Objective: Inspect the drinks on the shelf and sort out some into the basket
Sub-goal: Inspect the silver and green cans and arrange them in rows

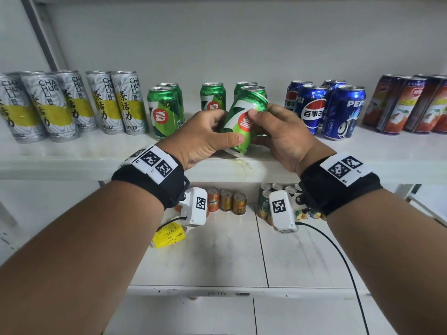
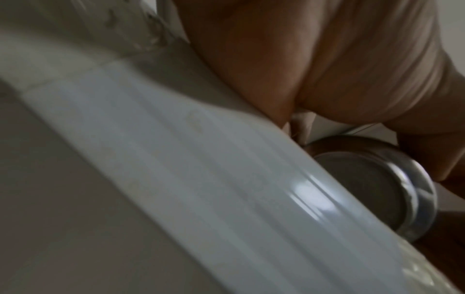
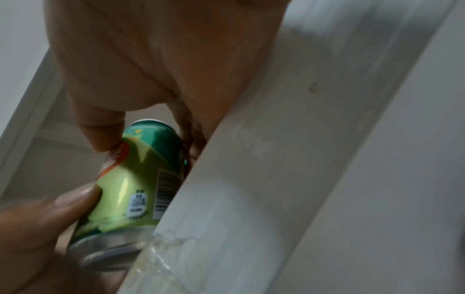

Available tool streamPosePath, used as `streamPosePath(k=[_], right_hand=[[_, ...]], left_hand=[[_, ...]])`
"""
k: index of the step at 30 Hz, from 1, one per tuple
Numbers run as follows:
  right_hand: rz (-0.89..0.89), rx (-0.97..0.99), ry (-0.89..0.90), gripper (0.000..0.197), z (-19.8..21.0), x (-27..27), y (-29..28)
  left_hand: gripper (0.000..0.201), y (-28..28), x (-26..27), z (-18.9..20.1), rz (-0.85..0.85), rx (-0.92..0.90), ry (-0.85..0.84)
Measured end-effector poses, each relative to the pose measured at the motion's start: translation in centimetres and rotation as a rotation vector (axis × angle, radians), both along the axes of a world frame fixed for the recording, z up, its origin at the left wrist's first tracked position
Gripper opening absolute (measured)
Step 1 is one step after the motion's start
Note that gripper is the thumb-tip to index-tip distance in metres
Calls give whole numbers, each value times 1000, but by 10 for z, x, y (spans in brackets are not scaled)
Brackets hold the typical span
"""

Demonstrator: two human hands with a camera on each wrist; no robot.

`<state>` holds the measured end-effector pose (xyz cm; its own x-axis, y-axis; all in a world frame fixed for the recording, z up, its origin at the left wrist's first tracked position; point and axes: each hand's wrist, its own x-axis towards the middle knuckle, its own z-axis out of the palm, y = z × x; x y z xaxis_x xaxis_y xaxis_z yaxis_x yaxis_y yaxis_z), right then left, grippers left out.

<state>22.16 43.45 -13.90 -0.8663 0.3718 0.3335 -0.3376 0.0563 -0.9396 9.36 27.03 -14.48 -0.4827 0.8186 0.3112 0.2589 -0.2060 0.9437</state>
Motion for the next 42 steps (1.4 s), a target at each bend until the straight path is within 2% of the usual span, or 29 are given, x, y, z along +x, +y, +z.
streamPosePath(k=[4,7,11,13,17,23,28,32,34,36,40,42], right_hand=[[-23,13,5,43,0,1,-1],[-27,0,12,57,1,4,-4],[-59,18,37,38,2,7,-9],[-83,28,57,34,5,8,-14],[-82,115,53,39,15,6,-27],[-78,233,26,44,39,-23,-75],[-60,462,16,47,59,-59,-132],[-55,609,-9,52,67,-91,-180],[-73,675,-23,46,70,-107,-196],[-140,759,-31,40,75,-119,-205],[-268,987,-66,34,83,-137,-222],[-311,1074,-85,29,84,-144,-228]], left_hand=[[62,1,2,0,2,-31,41],[49,3,2,-1,28,-64,93],[41,1,5,0,60,-65,114],[44,-2,7,3,89,-71,121],[66,-14,9,12,131,-91,167],[67,-69,-10,32,216,-160,300],[60,-134,-32,48,335,-135,354],[72,-182,-50,60,443,-120,421],[71,-200,-62,63,483,-155,423],[66,-212,-76,63,540,-221,442],[40,-227,-109,64,603,-318,462],[35,-230,-120,66,628,-338,505]])
